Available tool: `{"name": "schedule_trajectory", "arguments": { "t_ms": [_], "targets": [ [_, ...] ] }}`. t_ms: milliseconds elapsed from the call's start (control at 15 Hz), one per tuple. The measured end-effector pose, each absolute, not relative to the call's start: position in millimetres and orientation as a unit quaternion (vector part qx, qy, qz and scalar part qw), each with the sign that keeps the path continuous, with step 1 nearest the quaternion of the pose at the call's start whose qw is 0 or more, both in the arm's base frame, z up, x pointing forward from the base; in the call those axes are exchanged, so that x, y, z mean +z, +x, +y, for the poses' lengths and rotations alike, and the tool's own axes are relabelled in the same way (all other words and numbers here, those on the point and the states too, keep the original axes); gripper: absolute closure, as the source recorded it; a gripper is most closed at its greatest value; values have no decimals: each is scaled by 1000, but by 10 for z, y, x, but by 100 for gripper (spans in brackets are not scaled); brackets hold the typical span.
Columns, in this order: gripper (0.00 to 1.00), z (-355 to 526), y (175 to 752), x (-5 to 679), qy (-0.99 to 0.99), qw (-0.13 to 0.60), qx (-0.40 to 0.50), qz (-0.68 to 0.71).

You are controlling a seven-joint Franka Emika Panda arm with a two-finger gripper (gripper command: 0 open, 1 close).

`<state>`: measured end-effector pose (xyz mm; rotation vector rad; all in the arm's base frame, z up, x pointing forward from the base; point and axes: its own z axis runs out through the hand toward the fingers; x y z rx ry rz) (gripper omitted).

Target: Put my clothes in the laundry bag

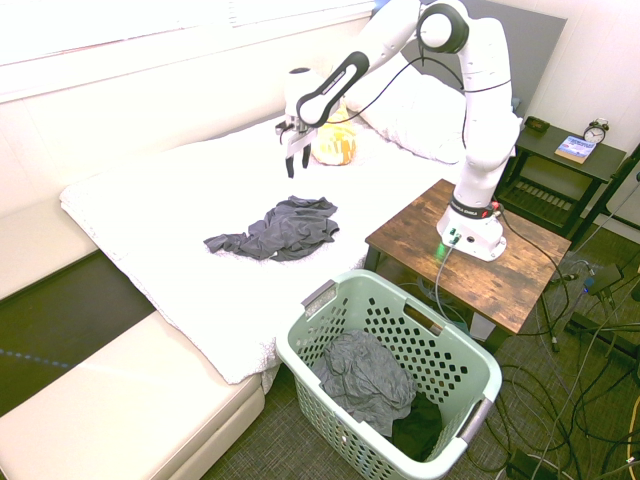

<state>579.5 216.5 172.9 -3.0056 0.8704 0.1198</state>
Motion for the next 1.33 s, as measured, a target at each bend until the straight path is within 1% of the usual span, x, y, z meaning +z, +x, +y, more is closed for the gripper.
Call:
{"name": "schedule_trajectory", "arguments": {
  "t_ms": [200,333,467,533,667,1333],
  "targets": [
    [0,2497,5868,897,-969,1,81,233],
    [0,2664,5812,327,-973,-16,96,211],
    [0,2722,5734,-76,-976,-45,95,193],
    [100,2721,5697,-220,-977,-61,90,184],
    [100,2769,5671,-323,-978,-70,87,176],
    [100,2664,5725,-334,-977,-69,121,164]
  ]
}}
